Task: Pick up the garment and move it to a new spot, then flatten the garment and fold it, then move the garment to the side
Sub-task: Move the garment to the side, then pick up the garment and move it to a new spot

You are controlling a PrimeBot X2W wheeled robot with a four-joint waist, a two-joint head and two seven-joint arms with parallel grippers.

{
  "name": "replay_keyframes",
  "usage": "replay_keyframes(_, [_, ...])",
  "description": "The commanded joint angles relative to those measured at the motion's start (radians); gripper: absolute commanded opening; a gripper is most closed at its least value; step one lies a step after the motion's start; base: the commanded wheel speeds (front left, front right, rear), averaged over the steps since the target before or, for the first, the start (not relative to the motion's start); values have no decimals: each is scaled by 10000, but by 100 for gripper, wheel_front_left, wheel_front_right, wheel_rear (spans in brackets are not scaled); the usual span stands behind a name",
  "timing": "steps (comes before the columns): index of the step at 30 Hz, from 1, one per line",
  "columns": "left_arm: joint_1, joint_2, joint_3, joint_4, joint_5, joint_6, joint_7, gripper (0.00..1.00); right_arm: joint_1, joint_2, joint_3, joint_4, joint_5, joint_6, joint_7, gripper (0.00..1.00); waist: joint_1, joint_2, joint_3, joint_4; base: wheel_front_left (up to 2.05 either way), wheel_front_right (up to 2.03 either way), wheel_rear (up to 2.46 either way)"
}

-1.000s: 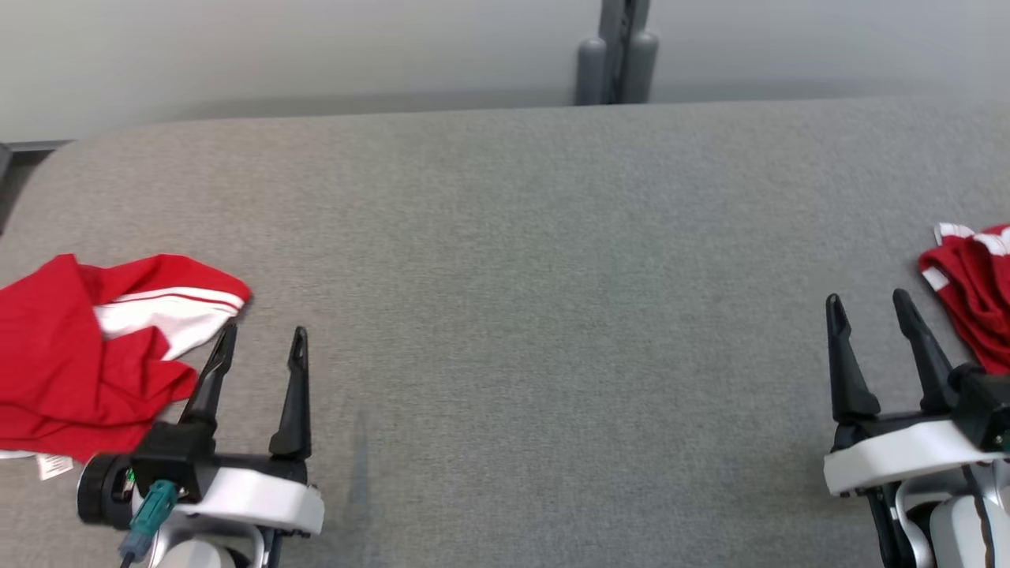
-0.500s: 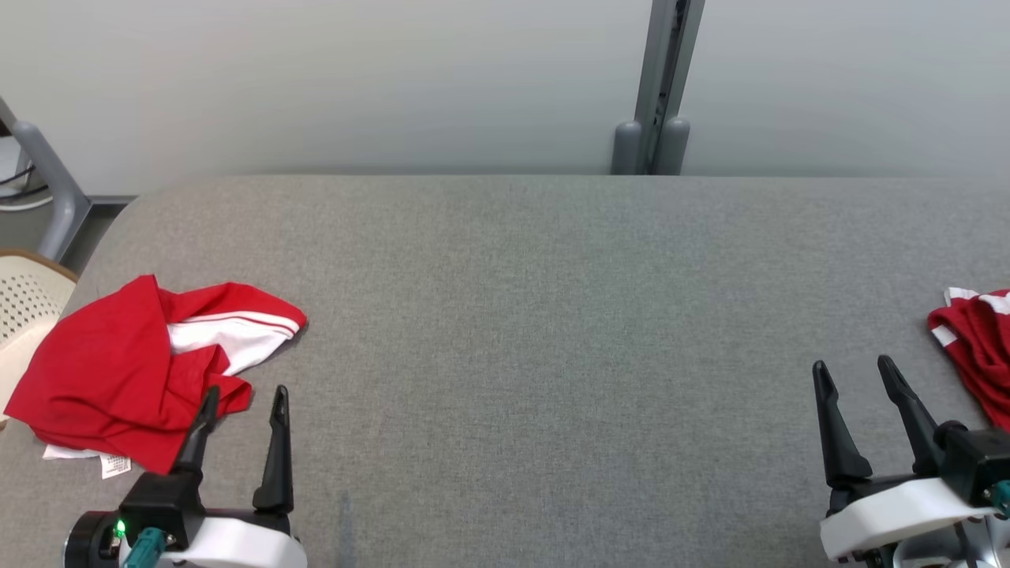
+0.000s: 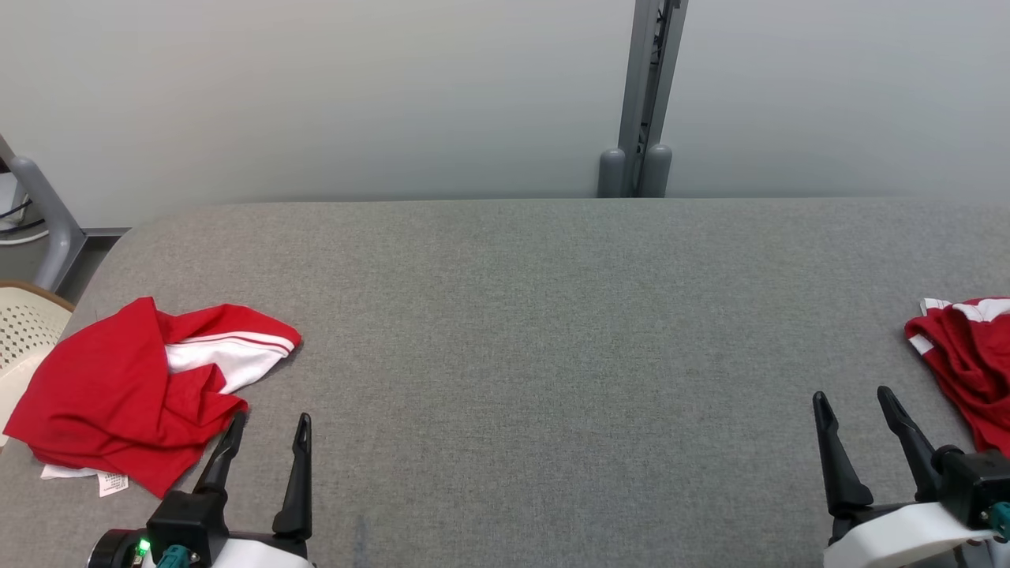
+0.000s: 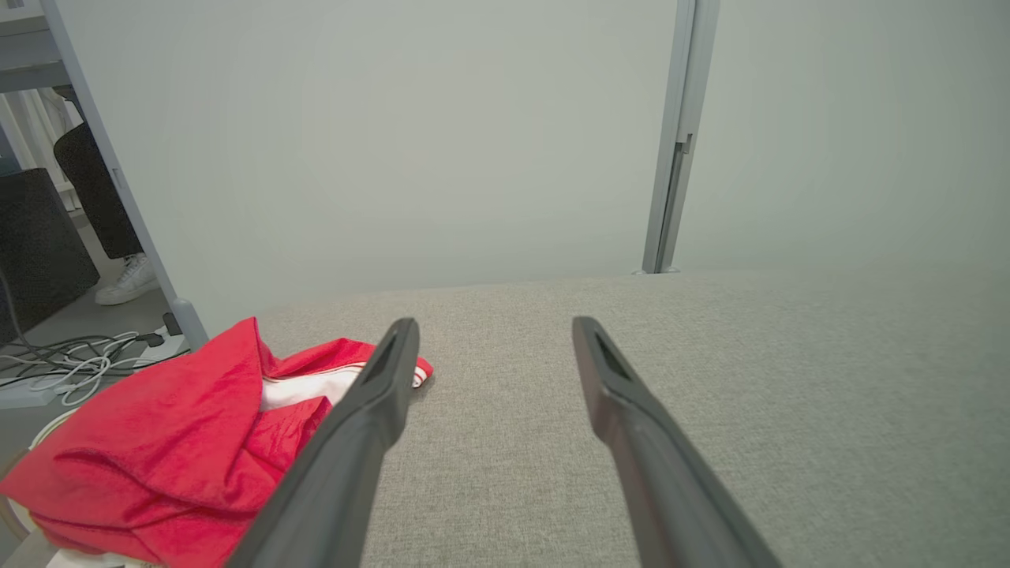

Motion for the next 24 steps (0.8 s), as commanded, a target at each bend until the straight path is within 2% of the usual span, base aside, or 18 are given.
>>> replay_keyframes(1, [21,33,-23,32,51,-27,-3,100,90,-28,-19,-68,-24,-2,10,100,0,0,-8,5,0,0,0])
replay_keyframes(18, [-149,77,-112,210,-75,45,15,100,118,10,-86,-133,-31,-2,-57,100,0,0,5,34,0,0,0])
replay_keyframes(24, [-330,-52,-82,275,-117,83,-23,100,186,20,-86,-248,-29,-1,-64,100,0,0,32,561,0,0,0])
